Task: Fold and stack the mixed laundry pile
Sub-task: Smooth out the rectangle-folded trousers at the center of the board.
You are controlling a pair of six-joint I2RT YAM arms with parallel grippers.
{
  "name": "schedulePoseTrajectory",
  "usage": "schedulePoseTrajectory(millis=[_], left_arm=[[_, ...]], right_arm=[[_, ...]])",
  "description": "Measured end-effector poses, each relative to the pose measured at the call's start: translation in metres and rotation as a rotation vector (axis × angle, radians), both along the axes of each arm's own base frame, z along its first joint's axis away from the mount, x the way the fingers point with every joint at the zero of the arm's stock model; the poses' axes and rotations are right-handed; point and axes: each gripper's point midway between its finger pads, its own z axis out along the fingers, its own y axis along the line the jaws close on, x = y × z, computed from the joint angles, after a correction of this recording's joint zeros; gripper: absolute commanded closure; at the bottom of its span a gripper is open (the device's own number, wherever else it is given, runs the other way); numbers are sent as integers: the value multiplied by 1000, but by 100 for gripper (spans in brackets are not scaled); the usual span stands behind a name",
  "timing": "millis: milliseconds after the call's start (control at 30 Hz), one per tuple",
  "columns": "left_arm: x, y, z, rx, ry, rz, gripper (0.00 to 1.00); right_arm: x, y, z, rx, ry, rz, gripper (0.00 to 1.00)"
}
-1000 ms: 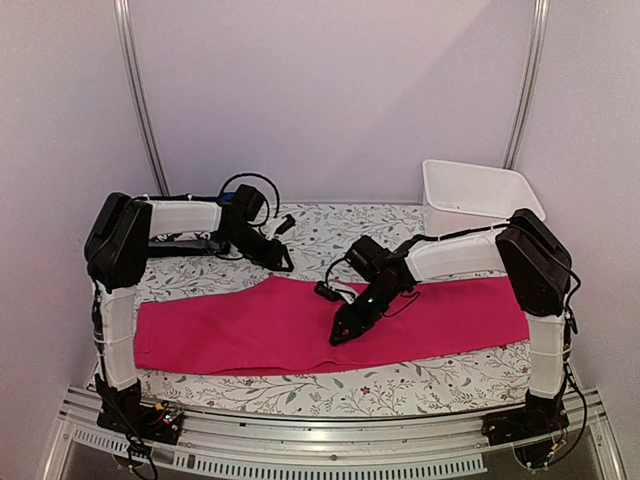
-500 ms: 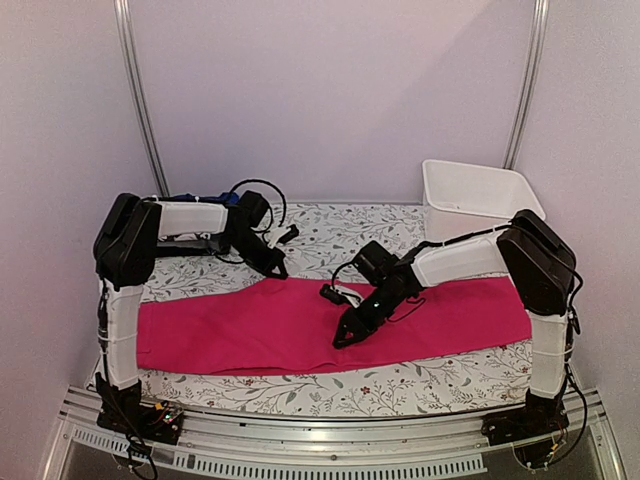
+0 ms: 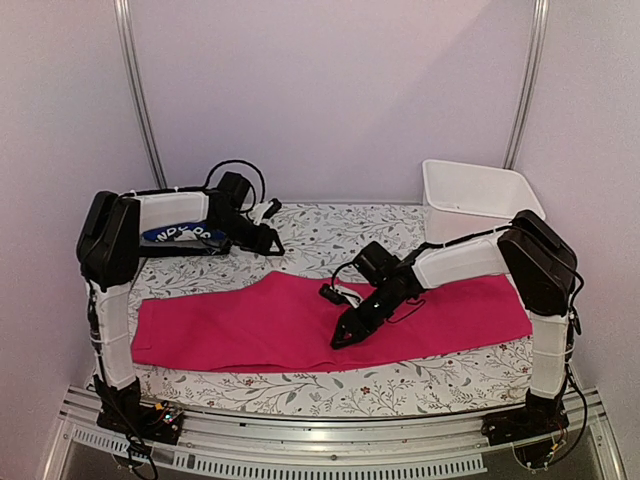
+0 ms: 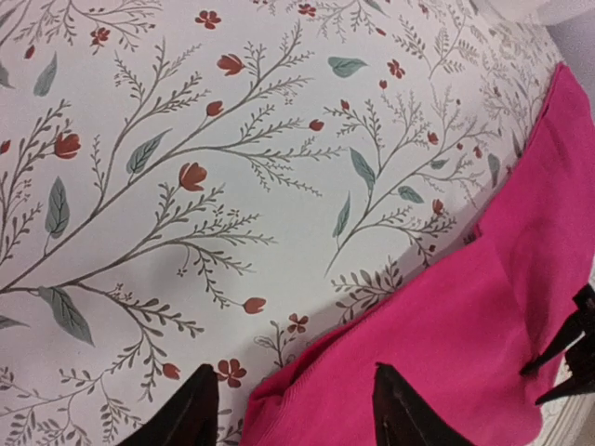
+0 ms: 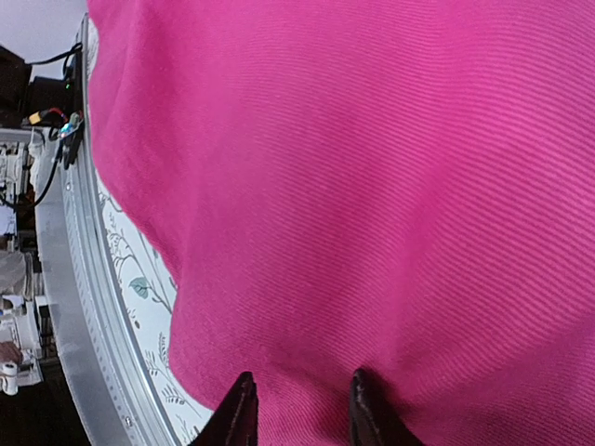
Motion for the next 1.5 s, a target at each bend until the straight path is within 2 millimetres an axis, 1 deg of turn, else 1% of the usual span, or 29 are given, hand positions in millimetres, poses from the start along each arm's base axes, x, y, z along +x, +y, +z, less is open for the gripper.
schedulePoseTrajectory(millis=[67,133,200,233,300,367,433,467,500,567,600,633,700,767,800,833,933,1000,1067,1100,1133,1167,1200,1233,1267,1333,1400,1467,1500], left_arm=[[3,7,3,-8,-16,44,31],[-12,14,8,-18,-10,72,26],[-34,24,16,-32,8,102,24],[-43,25,22,-40,7,104,24],[-67,27,35,-66,10,117,24],[-94,22,44,-90,18,109,25],[-124,11,45,-102,42,82,25],[-140,4,41,-101,65,63,26],[-159,-3,33,-93,102,42,26],[-187,-10,14,-69,173,26,28],[-202,-10,1,-50,218,25,30],[-214,-7,-10,-29,261,37,30],[-230,6,-31,19,335,88,30],[-239,24,-47,74,390,156,27],[-240,31,-52,90,407,193,27],[-237,34,-52,86,415,226,26],[-223,45,-52,69,450,335,25],[-205,58,-52,39,482,425,25],[-177,77,-51,0,499,529,22],[-160,90,-51,-6,490,585,20],[-142,104,-50,-24,493,642,19],[-131,110,-50,-31,491,666,18],[-114,118,-49,-29,468,686,17],[-94,127,-49,-21,438,709,15],[-80,132,-50,-20,425,716,13],[-58,135,-45,-26,405,709,7],[-37,137,-33,-34,341,700,3],[-30,139,-18,-49,293,695,2],[-30,142,-9,-58,276,700,2]], right_arm=[[0,3,4,4,1,3,55],[1,4,7,-10,1,0,53],[3,5,12,-31,-6,-4,54],[4,6,15,-36,-11,-5,55],[8,7,25,-37,-29,-11,56],[13,10,40,-25,-55,-17,58],[16,11,51,-13,-76,-19,62],[16,10,55,-9,-82,-18,63],[15,9,57,-11,-82,-18,65],[14,8,55,-20,-79,-14,68],[12,5,51,-32,-71,-16,70],[11,3,47,-42,-63,-17,71],[7,-1,36,-69,-40,-21,73],[2,-10,19,-111,-3,-31,73],[-2,-16,10,-135,19,-37,73],[-6,-21,2,-154,42,-42,72],[-5,-24,1,-142,79,-70,72],[-1,-24,1,-140,89,-89,72],[5,-22,0,-134,108,-112,72],[10,-19,0,-127,124,-125,72],[17,-16,0,-120,146,-142,72],[25,-12,0,-106,154,-156,72],[36,-8,0,-89,160,-174,72],[46,-7,0,-76,174,-196,72],[52,-8,0,-68,187,-212,72],[65,-16,-1,-55,197,-249,71],[74,-26,-3,-44,199,-279,71],[78,-42,-3,-34,207,-311,71],[79,-52,-3,-31,210,-330,71]])
